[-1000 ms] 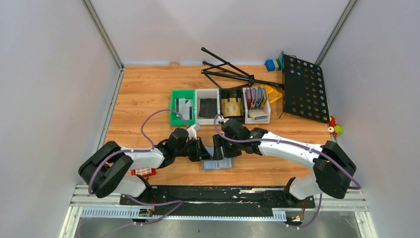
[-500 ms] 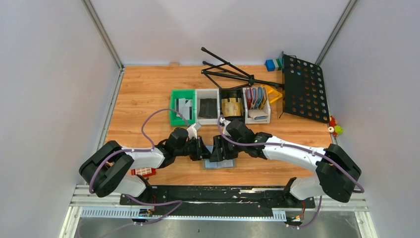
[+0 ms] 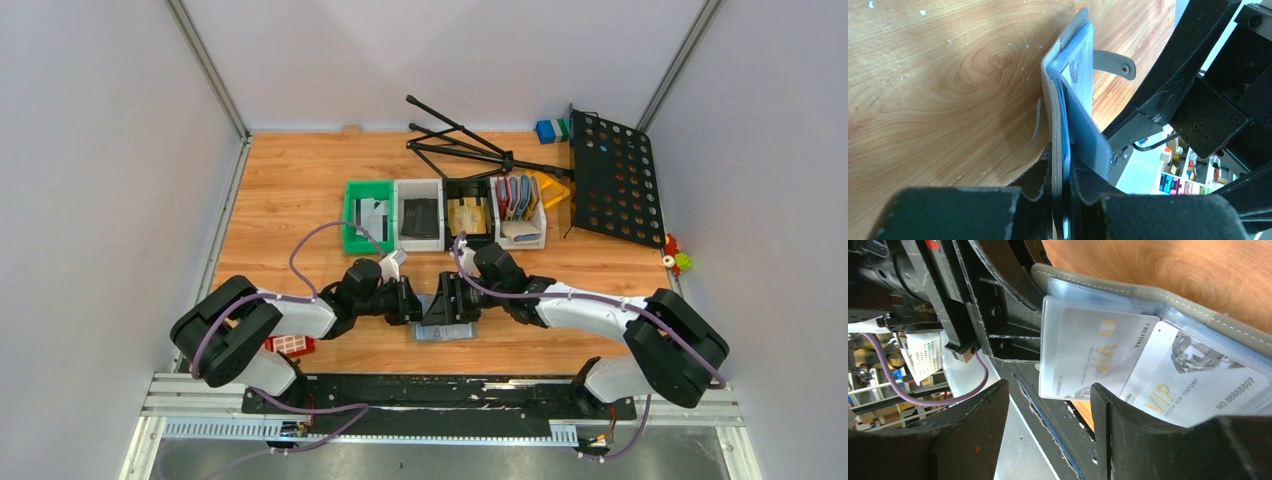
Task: Take the credit cards out of the card holder
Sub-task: Remove the credit card from the card holder.
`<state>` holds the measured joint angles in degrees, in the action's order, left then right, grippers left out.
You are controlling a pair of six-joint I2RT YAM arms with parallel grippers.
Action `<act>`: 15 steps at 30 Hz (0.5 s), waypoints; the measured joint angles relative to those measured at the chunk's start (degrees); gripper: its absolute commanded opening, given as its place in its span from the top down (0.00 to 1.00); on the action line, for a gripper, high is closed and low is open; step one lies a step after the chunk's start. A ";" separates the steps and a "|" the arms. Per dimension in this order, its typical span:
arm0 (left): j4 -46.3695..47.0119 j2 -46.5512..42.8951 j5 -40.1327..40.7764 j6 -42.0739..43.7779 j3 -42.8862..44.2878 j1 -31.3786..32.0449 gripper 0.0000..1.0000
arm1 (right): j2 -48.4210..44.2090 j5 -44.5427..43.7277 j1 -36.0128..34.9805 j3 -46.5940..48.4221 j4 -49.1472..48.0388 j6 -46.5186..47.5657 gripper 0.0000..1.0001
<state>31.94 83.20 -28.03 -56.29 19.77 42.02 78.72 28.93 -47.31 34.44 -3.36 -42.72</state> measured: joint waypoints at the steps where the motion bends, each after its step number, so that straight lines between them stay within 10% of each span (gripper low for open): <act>1: 0.15 0.17 0.00 0.00 0.00 0.00 0.84 | 0.22 0.70 0.31 -0.52 -1.20 -0.55 0.42; 15: -3.21 -4.44 0.28 1.42 -2.43 -1.46 0.33 | 2.32 2.01 1.29 -0.72 -2.89 -1.16 0.77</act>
<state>28.73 78.76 -27.75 -54.87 17.34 40.56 81.03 30.94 -46.02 33.71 -6.24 -43.88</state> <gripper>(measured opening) 0.600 0.290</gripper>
